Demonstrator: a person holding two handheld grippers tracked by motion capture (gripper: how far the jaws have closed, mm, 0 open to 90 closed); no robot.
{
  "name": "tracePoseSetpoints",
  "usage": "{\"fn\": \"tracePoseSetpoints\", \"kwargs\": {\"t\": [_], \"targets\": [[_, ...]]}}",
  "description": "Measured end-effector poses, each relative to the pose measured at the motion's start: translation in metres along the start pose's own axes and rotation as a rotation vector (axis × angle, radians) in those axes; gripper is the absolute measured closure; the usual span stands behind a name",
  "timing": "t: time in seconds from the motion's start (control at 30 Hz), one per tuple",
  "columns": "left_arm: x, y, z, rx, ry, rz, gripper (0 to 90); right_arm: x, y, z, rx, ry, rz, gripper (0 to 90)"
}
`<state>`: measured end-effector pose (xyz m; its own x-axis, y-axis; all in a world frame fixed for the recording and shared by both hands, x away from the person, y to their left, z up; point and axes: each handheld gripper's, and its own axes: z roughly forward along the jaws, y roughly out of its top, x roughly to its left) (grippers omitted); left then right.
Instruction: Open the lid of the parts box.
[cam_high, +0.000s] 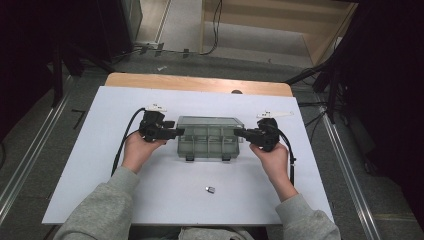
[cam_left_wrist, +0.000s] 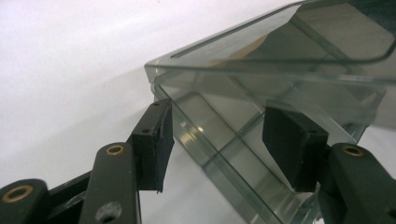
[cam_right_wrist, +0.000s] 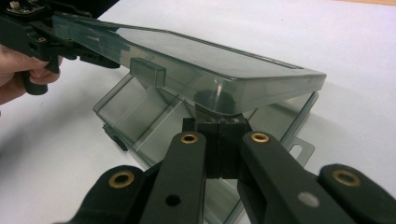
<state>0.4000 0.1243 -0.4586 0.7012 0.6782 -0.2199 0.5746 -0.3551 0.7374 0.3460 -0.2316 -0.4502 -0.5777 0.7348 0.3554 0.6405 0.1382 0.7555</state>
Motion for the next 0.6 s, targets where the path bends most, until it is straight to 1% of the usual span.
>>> {"fn": "tracePoseSetpoints", "kwargs": {"t": [0.07,0.1,0.13,0.23,0.3,0.37,0.47,0.6], "targets": [[-0.0018,0.0004,-0.0004,-0.017,-0.006,0.009,47.3,-0.0002,-0.0002,-0.0006,-0.001,-0.001,0.001,87.6],[-0.0025,0.0005,-0.0011,-0.021,0.002,0.017,49.4,-0.0004,-0.0003,-0.0007,-0.004,-0.001,0.001,87.7],[-0.0026,0.0007,-0.0012,-0.028,0.009,0.019,51.8,-0.0005,-0.0005,-0.0009,-0.004,-0.002,0.001,87.7],[-0.0005,0.0017,-0.0023,-0.043,0.005,0.019,55.8,-0.0005,-0.001,-0.0017,-0.003,-0.005,0.002,87.6],[-0.0007,0.002,-0.0022,-0.045,0.003,0.023,57.1,-0.0005,-0.0014,-0.0022,-0.005,-0.008,-0.001,87.6],[-0.0019,0.0022,-0.0016,-0.05,0.013,0.032,57.7,-0.0007,-0.0021,-0.0027,-0.009,-0.009,-0.001,87.3],[-0.0016,0.0032,-0.0022,-0.051,0.018,0.039,58.5,-0.0013,-0.0038,-0.0031,-0.005,-0.008,0.006,85.0],[-0.0021,0.0043,-0.0023,-0.051,0.016,0.034,59.1,-0.0018,-0.0059,-0.0037,0.0,-0.013,0.006,85.0]]}}
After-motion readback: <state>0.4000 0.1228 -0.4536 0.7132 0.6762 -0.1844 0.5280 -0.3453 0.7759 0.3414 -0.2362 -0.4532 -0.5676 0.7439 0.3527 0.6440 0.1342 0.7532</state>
